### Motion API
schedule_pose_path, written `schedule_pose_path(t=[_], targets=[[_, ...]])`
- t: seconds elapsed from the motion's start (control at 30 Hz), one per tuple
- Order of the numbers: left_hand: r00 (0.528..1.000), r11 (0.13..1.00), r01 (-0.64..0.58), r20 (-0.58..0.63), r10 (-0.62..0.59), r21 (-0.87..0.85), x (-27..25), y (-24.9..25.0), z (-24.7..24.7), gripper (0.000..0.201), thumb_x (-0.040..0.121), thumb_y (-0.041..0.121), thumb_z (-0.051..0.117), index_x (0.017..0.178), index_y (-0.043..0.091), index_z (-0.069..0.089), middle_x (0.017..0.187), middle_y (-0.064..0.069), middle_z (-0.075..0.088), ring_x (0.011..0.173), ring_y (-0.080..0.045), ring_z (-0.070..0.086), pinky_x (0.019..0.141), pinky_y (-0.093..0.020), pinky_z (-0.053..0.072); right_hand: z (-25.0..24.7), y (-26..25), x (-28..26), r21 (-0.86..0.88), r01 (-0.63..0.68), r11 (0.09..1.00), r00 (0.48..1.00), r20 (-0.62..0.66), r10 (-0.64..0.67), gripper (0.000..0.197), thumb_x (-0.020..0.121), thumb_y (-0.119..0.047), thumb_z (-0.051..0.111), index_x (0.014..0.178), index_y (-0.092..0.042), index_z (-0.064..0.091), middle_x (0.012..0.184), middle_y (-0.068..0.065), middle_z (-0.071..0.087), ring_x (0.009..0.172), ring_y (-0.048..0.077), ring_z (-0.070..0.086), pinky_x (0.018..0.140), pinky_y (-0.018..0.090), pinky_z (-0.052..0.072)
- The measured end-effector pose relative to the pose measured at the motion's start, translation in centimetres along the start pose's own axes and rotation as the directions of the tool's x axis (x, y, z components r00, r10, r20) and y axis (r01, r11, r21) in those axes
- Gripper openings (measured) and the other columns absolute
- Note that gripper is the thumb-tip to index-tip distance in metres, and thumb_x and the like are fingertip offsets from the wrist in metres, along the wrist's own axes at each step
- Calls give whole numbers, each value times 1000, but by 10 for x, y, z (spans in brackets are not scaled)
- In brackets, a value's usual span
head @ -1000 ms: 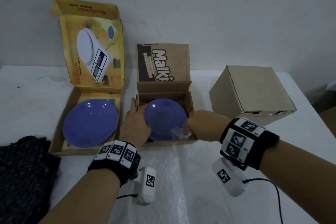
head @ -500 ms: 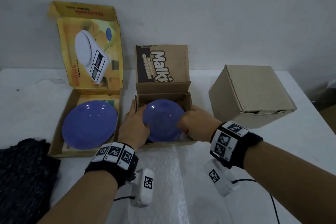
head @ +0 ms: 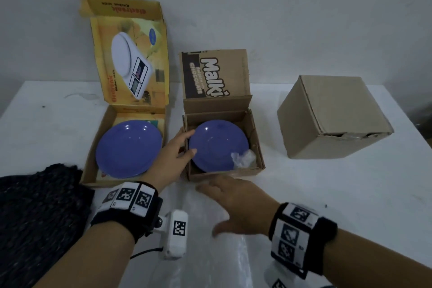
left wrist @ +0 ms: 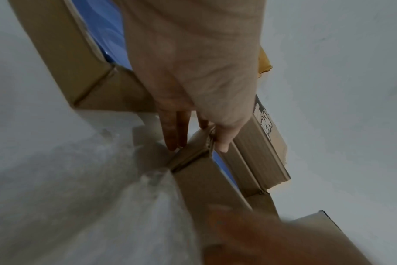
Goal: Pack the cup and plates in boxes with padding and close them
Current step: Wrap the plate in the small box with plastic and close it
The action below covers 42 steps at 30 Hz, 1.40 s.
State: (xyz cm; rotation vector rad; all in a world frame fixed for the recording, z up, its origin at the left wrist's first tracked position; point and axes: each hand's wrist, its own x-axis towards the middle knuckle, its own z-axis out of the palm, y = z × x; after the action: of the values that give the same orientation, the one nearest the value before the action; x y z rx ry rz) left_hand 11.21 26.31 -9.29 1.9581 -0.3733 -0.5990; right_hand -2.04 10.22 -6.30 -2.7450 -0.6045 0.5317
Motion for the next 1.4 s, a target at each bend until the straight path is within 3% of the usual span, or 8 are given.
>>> schedule_pose_path(t=[0.23,0.4,0.6,0.83,1.03,1.1,1.23,1.4], targets=[[999,999,32,5,-33,29,-5,2,1,51,98,24,49,145,32,32,153,4,31,139,-20,31,102,-26,32,19,2,-7,-116,89,989,978,-176,-109,39,59,-46,82,86,-25,63,76,-5,60,69,17,57,58,25,47],[999,999,33,16,-33,1,-2,-3,0,48,97,23,51,141,36,35,149,2,37,133,-21,40,102,-31,37,-17,9,-20,359,57,932,977,-212,22,10,74,-14,61,82,-13,55,94,10,61,86,26,57,74,36,49],[999,996,12,-50,-8,83,2,-5,5,44,97,17,50,137,33,40,131,5,51,116,-18,53,88,-28,43,-70,37,-13,852,28,524,707,-387,592,20,87,-7,49,98,-23,54,84,4,59,69,11,58,56,23,49],[999,952,5,-49,10,307,18,-2,10,57,97,26,50,148,29,24,158,2,17,139,-24,32,112,-36,31,-85,52,11,963,254,96,618,-237,749,29,82,13,58,69,-13,57,72,9,64,73,27,63,74,42,52],[993,955,24,-116,11,295,32,5,12,65,97,18,49,151,28,13,160,5,2,143,-22,23,110,-31,28,-87,63,30,960,194,200,484,-271,832,29,78,-40,71,68,-18,54,60,1,52,61,19,49,65,35,43],[991,957,25,-134,15,289,37,6,12,65,97,17,48,151,27,13,160,5,4,143,-22,23,111,-32,27,-91,65,34,975,180,130,563,-211,799,45,76,-62,59,68,-18,61,65,0,59,65,22,55,70,33,44],[985,969,8,-167,35,247,43,2,14,64,96,15,48,150,27,16,160,3,11,140,-23,31,109,-33,31,-94,74,40,985,120,127,592,-174,787,40,92,-35,38,81,-23,75,96,3,72,103,30,61,95,43,47],[976,965,-8,-210,65,263,40,-4,20,65,94,10,50,149,26,19,157,0,21,133,-27,40,104,-35,36,-95,81,47,957,49,287,554,-265,789,25,89,1,39,83,-23,45,82,5,51,62,17,54,51,28,45]])
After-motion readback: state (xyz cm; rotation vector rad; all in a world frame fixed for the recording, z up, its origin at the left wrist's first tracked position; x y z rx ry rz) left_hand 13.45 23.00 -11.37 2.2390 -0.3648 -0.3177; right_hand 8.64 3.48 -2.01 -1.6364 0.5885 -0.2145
